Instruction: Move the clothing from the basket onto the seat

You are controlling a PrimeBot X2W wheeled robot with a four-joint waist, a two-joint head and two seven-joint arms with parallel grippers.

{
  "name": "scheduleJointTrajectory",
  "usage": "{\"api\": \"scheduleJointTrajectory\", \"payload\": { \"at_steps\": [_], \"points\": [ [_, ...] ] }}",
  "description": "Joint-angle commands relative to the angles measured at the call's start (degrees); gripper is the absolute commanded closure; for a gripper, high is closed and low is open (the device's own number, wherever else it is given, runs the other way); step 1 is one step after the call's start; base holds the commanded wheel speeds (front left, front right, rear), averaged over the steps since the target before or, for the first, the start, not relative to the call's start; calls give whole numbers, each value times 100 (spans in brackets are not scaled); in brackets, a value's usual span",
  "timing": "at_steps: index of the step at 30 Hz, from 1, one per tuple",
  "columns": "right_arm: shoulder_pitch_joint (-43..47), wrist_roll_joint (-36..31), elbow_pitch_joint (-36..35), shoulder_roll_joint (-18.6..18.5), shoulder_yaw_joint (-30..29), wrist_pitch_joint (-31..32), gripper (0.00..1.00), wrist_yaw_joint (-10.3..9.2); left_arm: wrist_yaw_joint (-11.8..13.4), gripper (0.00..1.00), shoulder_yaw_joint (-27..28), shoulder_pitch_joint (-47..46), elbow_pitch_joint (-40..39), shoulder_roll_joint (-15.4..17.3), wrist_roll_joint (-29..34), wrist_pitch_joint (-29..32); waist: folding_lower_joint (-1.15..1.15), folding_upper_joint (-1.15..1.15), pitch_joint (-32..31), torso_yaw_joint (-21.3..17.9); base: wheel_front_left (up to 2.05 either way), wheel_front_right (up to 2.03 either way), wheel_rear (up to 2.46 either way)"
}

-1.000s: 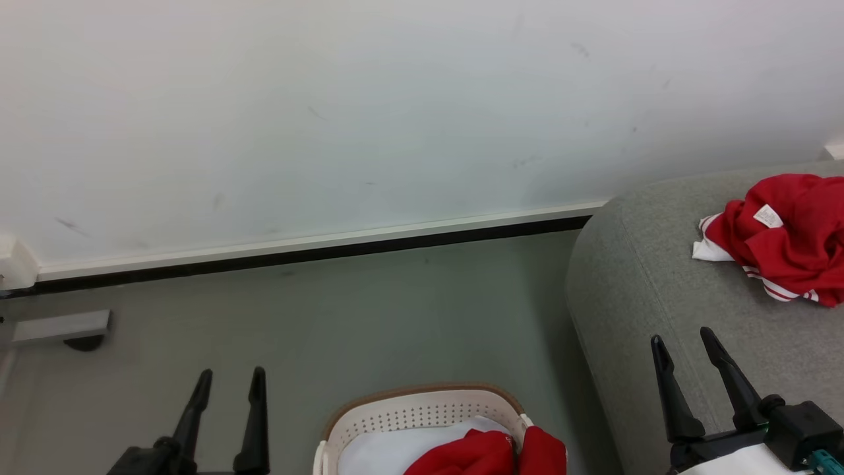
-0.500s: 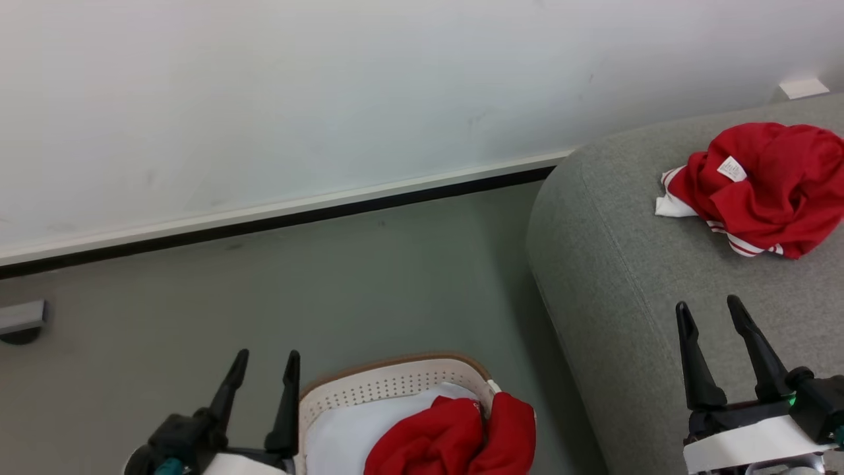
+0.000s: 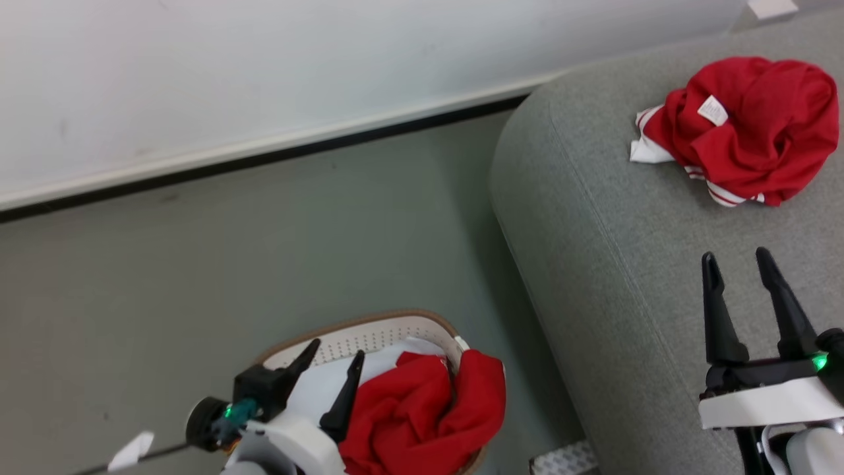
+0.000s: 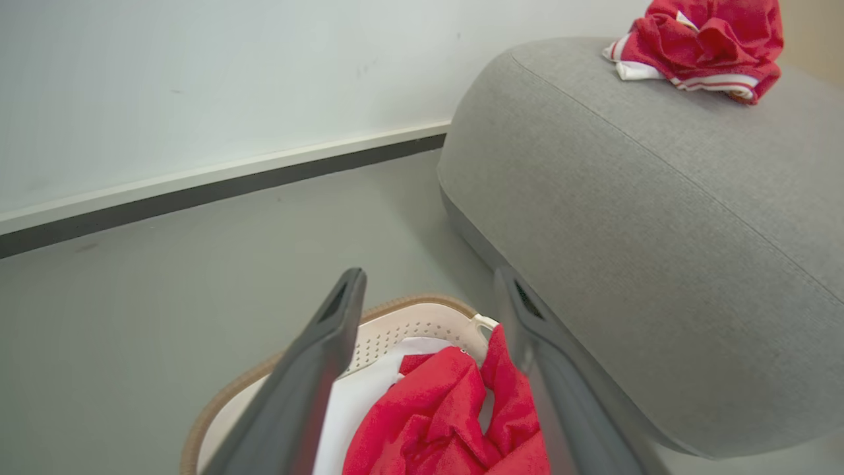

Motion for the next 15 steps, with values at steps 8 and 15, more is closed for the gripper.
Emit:
{"api": "scheduleJointTrajectory", "payload": {
  "at_steps": [8, 15],
  "points": [
    [-374, 54, -128, -1, -216, 0, 0, -2, -15, 0, -947, -1034, 1201, 285, -427, 348, -1, 0, 845, -240, 0, 0, 0],
    [-627, 2, -306, 41, -389, 0, 0, -2, -15, 0, -1822, -1725, 2160, 359, -757, 595, -1, 0, 1364, -309, 0, 0, 0]
  ]
}}
